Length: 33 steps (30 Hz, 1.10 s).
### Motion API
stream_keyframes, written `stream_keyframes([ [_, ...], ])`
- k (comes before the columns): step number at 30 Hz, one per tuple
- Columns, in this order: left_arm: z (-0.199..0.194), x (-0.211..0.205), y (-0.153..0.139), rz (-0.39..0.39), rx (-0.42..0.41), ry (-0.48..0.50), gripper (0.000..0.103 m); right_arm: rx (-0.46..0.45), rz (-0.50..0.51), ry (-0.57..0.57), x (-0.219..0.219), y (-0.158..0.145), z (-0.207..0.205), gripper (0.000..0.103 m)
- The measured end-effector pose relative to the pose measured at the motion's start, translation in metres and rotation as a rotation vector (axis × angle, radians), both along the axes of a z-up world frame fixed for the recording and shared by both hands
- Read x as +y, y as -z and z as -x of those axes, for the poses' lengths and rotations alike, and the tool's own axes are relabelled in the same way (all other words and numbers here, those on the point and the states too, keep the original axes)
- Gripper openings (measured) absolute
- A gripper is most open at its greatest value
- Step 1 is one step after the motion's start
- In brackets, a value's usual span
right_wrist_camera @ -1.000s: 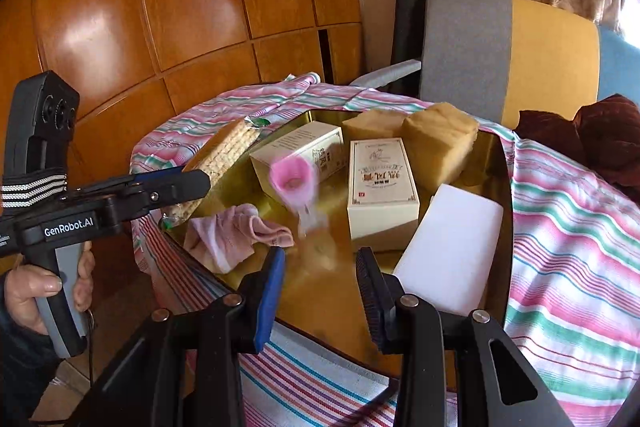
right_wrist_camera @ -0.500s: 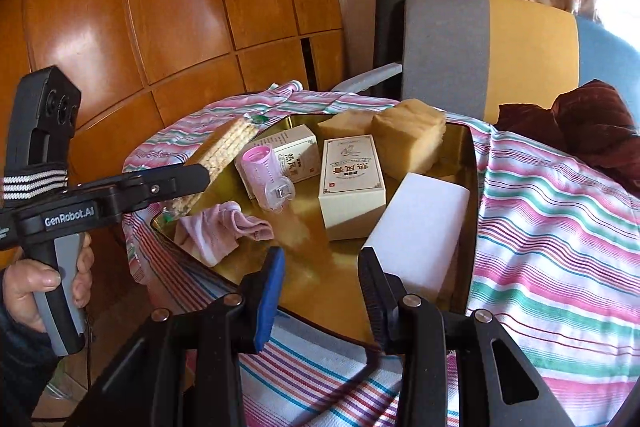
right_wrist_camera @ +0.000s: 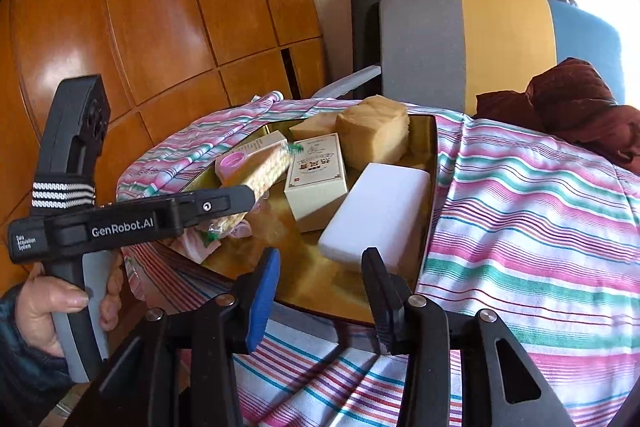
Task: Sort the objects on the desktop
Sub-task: 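Lower the cracker pack into the gold tray and open the left tool, then withdraw both tools from the tray toward the remaining table items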
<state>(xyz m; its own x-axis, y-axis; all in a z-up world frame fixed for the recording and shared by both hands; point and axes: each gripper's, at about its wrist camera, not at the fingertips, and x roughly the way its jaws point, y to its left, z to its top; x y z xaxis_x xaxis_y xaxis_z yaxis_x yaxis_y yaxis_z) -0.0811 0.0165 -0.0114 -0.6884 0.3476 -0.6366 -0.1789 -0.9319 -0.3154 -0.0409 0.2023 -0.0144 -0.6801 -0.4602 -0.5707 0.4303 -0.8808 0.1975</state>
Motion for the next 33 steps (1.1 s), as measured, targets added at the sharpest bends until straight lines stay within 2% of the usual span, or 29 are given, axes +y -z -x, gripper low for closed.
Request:
stream_keyframes([
  [3, -0.002, -0.004, 0.003, -0.004, -0.009, -0.026, 0.055, -0.002, 0.012, 0.013, 0.006, 0.001, 0.0, 0.046],
  [10, -0.009, -0.005, 0.01, 0.021, -0.01, -0.033, 0.056, 0.005, 0.042, 0.04, 0.021, 0.001, -0.005, 0.046],
  [18, -0.02, 0.003, -0.003, 0.052, 0.066, -0.006, 0.056, 0.054, 0.072, 0.095, 0.047, -0.008, -0.018, 0.053],
  [24, -0.02, 0.027, -0.009, 0.053, 0.079, 0.08, 0.061, 0.027, 0.074, 0.239, 0.095, 0.0, -0.024, 0.059],
  [33, -0.018, 0.084, -0.016, 0.054, 0.083, 0.232, 0.063, -0.052, 0.08, 0.515, 0.192, 0.024, -0.049, 0.065],
])
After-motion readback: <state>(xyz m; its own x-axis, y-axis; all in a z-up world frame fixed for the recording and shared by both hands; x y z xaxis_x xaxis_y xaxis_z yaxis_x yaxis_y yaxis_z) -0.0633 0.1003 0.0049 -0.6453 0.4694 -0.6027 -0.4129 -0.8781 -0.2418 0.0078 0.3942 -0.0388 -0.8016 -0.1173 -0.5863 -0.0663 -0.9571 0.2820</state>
